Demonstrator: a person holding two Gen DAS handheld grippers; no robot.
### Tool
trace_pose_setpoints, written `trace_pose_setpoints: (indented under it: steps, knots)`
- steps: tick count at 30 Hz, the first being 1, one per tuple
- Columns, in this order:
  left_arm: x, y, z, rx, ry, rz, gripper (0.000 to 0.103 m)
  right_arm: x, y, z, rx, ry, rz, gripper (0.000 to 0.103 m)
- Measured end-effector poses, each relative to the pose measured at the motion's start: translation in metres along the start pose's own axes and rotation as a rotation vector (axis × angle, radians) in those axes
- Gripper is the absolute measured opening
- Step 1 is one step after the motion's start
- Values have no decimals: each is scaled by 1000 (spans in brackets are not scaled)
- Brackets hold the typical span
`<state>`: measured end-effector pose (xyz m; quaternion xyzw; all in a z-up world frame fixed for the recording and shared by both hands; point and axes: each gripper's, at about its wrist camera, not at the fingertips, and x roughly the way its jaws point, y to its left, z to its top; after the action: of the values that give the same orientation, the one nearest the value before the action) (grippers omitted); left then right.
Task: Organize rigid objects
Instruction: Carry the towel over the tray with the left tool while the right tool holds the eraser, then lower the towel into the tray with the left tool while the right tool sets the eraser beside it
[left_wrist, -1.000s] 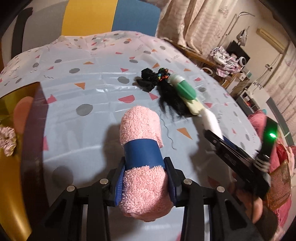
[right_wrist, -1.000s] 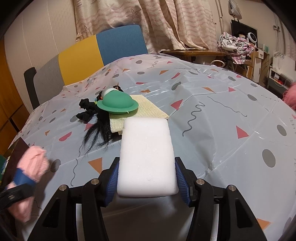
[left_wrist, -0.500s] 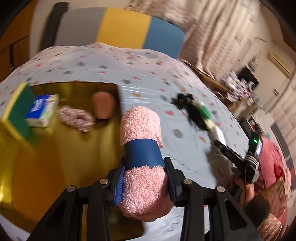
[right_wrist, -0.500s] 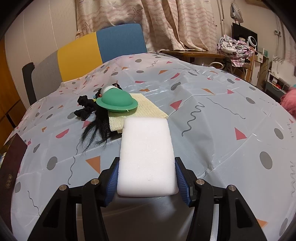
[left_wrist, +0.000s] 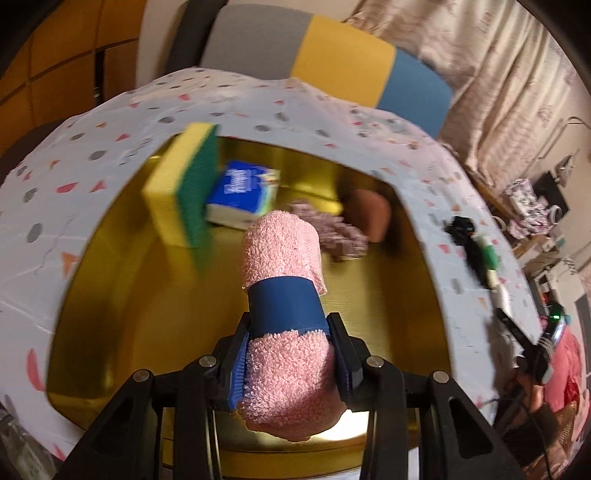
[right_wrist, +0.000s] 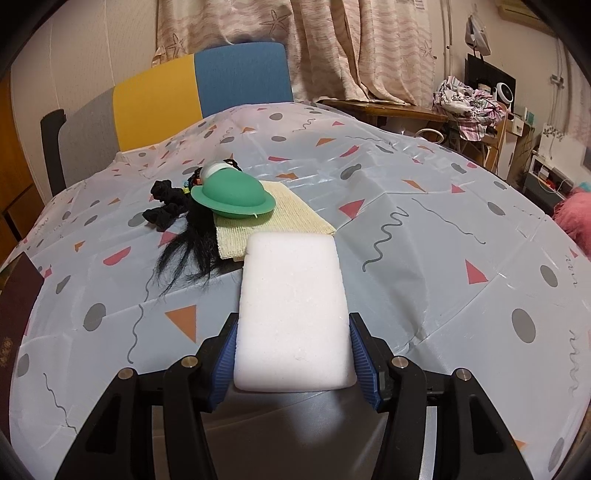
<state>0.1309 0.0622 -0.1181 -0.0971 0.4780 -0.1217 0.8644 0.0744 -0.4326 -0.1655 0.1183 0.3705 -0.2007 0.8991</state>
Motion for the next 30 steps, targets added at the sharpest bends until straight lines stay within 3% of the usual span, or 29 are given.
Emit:
trace_pose_setpoints:
  steps: [8, 13, 16, 24, 30]
  knots:
    - [4, 42, 8, -29, -1, 161, 44, 0, 6, -1, -29, 8, -34, 57]
    - [-11, 50, 6, -60, -50, 170, 55, 0, 9, -1, -43, 10, -52, 57]
    - [-23, 51, 2, -81, -95, 139, 55, -1, 10, -1, -51, 9, -61, 57]
    - [-35, 27, -10, -93, -145, -29, 55, -17, 14, -1, -71, -24, -44, 56]
    - [-32, 12, -17, -61, -132, -77, 55, -46, 44, -11, -113, -29, 66, 56]
